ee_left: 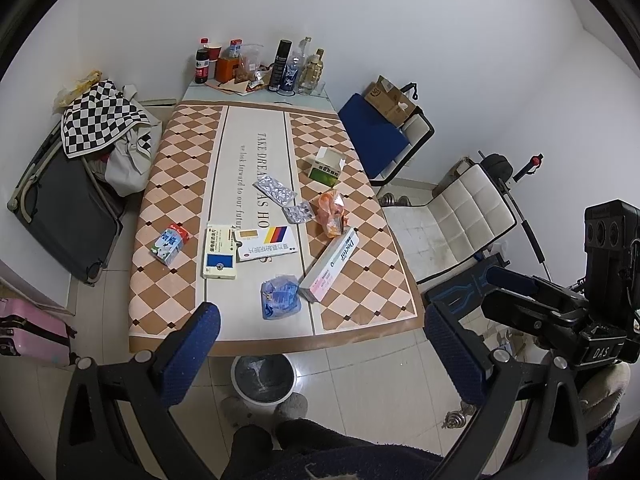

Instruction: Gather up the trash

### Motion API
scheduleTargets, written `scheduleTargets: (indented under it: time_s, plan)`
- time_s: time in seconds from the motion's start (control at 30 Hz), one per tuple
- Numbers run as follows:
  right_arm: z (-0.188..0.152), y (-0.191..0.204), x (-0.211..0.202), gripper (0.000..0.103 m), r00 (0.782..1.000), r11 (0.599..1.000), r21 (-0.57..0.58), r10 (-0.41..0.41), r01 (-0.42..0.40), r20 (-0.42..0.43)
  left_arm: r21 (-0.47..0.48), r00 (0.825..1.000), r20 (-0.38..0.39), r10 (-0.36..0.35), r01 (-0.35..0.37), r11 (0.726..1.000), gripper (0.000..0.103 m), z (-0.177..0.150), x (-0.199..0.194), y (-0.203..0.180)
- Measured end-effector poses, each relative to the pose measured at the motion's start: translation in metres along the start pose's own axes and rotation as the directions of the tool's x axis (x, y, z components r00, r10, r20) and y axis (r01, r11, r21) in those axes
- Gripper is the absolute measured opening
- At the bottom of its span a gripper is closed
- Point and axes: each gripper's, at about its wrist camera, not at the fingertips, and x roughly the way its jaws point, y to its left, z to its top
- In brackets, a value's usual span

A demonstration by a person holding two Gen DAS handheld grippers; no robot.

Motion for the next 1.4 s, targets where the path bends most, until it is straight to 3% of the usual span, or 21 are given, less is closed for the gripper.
scheduleTargets:
  time_s: [1.2,1.27,1.33,1.4]
  plan:
    - [0.011,0.008,0.005,0.103,1.0,1.0,-0.005,0.008,-0.008,0.006,-0.001,1.0,0.013,0.004,-0.004,1.0,0.103,-0.003,-0.002,-0.01]
    - [0.013,0.008,0.008,0.103,1.0,1.0,0.004,0.005,-0.005,0.008,-0.004,0.999,0.023,0.039,-0.039,0.999,0.103,-0.001,0.0,-0.009]
    - [0.019,0.002,0.014,0.103,1.0,0.999,0.049,-0.005,0.005,0.005,-0.013,0.992,0.037,0.122,-0.121,0.993,0.103,0.005,0.003,-0.005]
    - [0.024,-0.008,0.022,0.103,1.0,0.992,0.122,-0.015,0.015,-0.002,-0.034,0.972,0.058,0.23,-0.228,0.973,0.103,0.016,0.018,0.009]
